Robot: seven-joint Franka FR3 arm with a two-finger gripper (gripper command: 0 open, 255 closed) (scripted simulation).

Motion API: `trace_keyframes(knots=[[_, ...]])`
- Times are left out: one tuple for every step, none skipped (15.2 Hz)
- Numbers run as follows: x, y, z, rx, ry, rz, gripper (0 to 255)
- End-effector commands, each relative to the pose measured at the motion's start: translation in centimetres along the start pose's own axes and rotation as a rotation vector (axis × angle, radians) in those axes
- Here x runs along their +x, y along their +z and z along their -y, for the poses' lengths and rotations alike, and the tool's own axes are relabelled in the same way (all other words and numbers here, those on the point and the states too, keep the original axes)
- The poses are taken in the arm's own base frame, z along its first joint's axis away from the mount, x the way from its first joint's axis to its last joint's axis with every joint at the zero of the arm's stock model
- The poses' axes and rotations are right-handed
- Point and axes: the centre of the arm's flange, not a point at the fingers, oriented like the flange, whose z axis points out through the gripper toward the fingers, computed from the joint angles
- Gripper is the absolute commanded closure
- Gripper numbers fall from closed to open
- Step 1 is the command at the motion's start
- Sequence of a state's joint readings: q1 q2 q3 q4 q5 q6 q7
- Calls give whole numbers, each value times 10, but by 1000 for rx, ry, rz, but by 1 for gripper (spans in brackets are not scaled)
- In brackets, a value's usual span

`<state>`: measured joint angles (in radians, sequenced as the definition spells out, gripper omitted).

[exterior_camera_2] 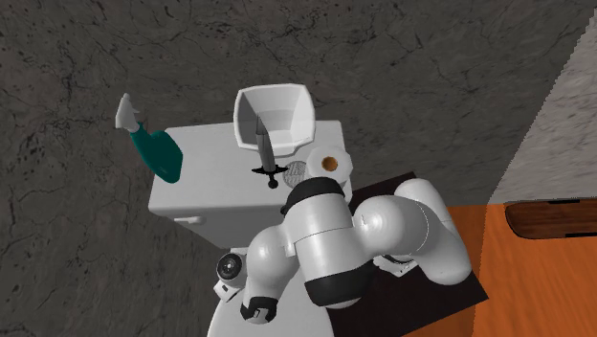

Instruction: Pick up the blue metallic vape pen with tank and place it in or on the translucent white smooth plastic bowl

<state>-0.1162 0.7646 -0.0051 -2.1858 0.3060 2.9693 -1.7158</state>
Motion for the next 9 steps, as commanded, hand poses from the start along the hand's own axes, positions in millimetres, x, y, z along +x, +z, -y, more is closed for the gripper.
trace_keyframes(knots=[[0,0,0,1,0,0,255],[0,0,0,1,0,0,255],[0,0,0,1,0,0,255],[0,1,0,1,0,0,255],[0,-5,0,1,0,0,255],[0,-10,0,1,0,0,255],[1,-15,0,1,0,0,255],[1,-21,0,1,0,0,255],[1,-26,0,1,0,0,255]])
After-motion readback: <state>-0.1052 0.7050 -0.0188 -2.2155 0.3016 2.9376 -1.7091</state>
